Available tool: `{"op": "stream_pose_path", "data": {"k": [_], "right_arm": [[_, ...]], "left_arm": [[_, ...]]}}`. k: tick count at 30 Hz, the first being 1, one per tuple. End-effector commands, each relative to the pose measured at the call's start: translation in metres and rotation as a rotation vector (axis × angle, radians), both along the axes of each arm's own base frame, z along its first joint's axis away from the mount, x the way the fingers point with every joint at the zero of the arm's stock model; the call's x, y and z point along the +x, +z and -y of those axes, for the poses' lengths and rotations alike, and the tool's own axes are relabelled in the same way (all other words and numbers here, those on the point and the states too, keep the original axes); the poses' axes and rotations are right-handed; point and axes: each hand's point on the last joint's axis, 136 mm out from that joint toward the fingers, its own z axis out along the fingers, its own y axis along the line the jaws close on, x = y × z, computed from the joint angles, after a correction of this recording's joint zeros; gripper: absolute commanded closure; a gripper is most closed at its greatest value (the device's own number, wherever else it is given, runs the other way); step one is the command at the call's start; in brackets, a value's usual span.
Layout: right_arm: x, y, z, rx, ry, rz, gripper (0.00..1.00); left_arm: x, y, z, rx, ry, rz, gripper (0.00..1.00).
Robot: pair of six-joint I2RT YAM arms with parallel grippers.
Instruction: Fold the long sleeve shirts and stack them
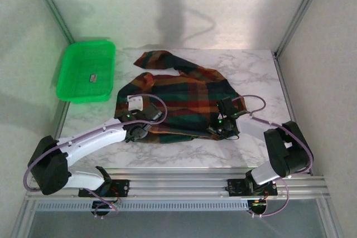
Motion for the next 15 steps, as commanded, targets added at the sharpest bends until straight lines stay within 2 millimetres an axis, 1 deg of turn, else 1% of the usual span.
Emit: {"op": "stream_pose_path", "data": {"k": [1,2,3,4,6,8,11,13,15], "right_arm": [[-0.009,-0.015,0.003,-0.025,-0.003,-0.044,0.97],[-0.01,-0.014,0.003,-0.025,0.0,-0.044,0.97],[-0.011,-0.013,0.001,-0.022,0.006,-0.044,0.97],[-0.011,-0.013,0.001,-0.018,0.009,-0.044,0.97],[-0.015,-0.012,-0.001,-0.015,0.016,-0.05,0.96],[-0.018,-0.012,-0.004,-0.001,0.02,-0.051,0.95],[-0.019,-0.012,-0.004,-0.007,0.03,-0.049,0.95],[-0.018,-0.011,-0.003,-0.014,0.04,-0.045,0.95],[-0.016,-0.01,-0.004,-0.016,0.042,-0.041,0.95]], "left_arm": [[-0.003,-0.002,-0.015,0.01,0.076,0.009,0.53],[-0.005,0.001,-0.019,-0.002,0.109,0.022,0.32],[-0.009,0.007,-0.024,-0.016,0.141,0.031,0.19],[-0.01,0.013,-0.028,-0.049,0.178,0.05,0.13],[-0.014,0.024,-0.033,-0.144,0.237,0.076,0.06],[-0.012,0.03,-0.029,-0.253,0.253,0.076,0.0],[-0.008,0.034,-0.011,-0.364,0.206,0.049,0.0],[-0.005,0.035,0.003,-0.428,0.172,0.016,0.02],[-0.002,0.035,0.026,-0.535,0.126,-0.019,0.04]]}}
